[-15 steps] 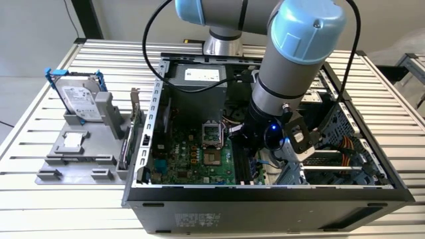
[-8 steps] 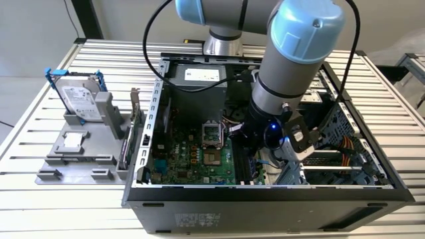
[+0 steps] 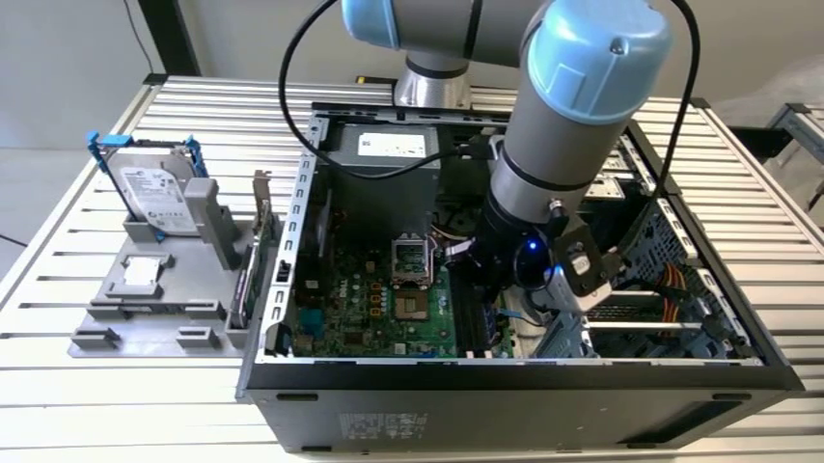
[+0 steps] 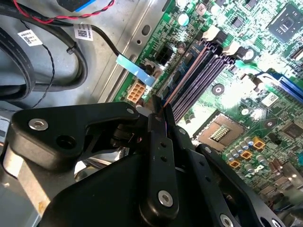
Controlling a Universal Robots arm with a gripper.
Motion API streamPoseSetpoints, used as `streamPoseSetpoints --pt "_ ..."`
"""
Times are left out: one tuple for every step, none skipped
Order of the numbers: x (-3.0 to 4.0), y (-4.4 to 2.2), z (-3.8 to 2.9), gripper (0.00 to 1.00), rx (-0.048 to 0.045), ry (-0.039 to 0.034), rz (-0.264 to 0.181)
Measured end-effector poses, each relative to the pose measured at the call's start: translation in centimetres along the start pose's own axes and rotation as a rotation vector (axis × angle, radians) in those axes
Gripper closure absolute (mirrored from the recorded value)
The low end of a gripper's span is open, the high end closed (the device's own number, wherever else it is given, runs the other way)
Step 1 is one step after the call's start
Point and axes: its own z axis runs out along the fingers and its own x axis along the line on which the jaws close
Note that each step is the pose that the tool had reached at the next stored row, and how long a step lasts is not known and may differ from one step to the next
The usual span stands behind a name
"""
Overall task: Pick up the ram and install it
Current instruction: 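Insert the ram into the slot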
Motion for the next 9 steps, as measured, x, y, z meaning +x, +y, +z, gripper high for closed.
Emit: streamPoseSetpoints --pt "0.00 -0.03 0.00 1.00 0.0000 0.0000 0.000" --pt "0.01 -0.06 0.00 1.00 0.0001 0.0001 0.000" --pt "0.03 -0.06 0.01 1.00 0.0001 0.0000 0.000" --pt "0.07 -0.06 0.01 1.00 0.0002 0.0000 0.000" --pt "0.12 -0.07 0.02 1.00 0.0003 0.0000 0.000" --pt "0.16 -0.07 0.05 1.00 0.0001 0.0000 0.000" --pt "0.18 -0.07 0.07 1.00 0.0001 0.0000 0.000" --pt "0.18 -0.08 0.11 1.00 -0.0001 0.0000 0.000" --pt "0.18 -0.08 0.16 1.00 -0.0001 0.0000 0.000"
